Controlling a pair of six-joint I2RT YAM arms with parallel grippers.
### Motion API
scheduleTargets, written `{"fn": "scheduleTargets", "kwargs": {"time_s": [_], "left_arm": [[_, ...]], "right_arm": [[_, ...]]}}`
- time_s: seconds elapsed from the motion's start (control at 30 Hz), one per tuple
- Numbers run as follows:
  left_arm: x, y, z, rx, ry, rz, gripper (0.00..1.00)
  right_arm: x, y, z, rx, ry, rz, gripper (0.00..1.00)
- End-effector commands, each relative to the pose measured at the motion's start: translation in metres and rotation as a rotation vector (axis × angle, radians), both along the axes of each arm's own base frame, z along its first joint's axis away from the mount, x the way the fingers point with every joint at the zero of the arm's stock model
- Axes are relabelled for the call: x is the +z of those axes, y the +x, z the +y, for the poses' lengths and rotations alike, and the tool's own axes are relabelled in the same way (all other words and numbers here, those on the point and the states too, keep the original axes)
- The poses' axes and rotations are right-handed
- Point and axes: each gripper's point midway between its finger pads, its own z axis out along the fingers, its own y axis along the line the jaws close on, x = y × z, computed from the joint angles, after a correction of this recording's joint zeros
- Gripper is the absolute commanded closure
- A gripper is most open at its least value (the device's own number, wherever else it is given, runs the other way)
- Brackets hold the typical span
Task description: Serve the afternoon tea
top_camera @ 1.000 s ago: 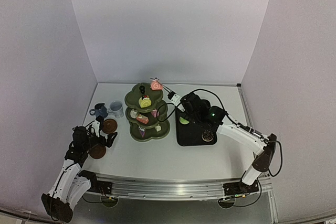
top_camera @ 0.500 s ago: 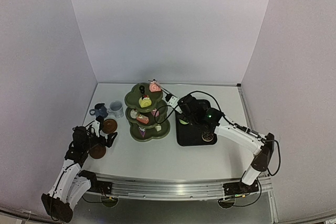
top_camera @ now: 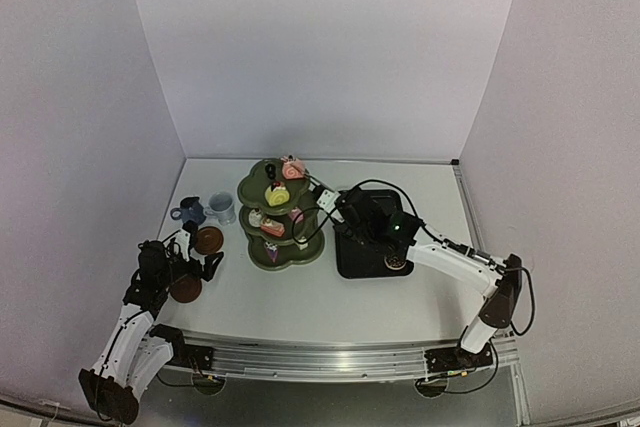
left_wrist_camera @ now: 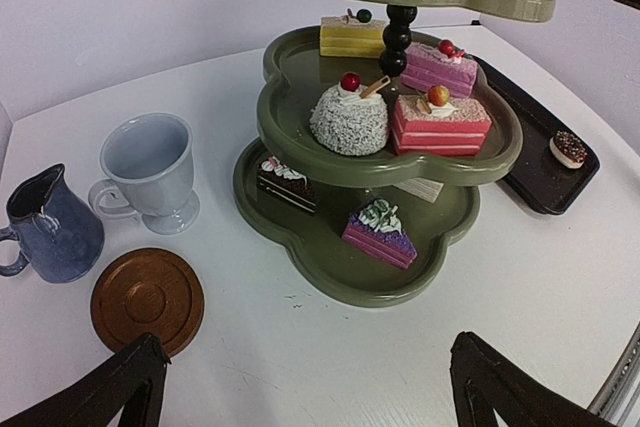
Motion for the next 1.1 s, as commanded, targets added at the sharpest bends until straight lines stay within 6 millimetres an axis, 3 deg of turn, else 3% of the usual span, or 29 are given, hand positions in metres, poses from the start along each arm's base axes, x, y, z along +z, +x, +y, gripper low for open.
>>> {"fn": "scheduleTargets", "kwargs": {"time_s": [0.0,0.43,0.7,1.07], "left_arm": [[0.002,0.002,0.003,0.009,0.014,-0.027,0.01],[0.001,0.002,0.002,0.006,0.014,-0.025,0.01],[0.002,0.002,0.002,0.006,0.012,-0.025,0.01],[0.002,0.002,0.002,0.004,0.01,-0.022,0.01]], "right_arm": [[0.025,-0.011,-0.003,-0.002,0.08,-0.039,1.0],[0.028,-0.021,-0.004,-0.004,0.11,-0.036,1.0],[0.019,-0.022,-0.007,-0.007,0.092,-0.026,1.0],[0.025,-0.029,-0.008,0.002,0.136,0.001,0.76]]}}
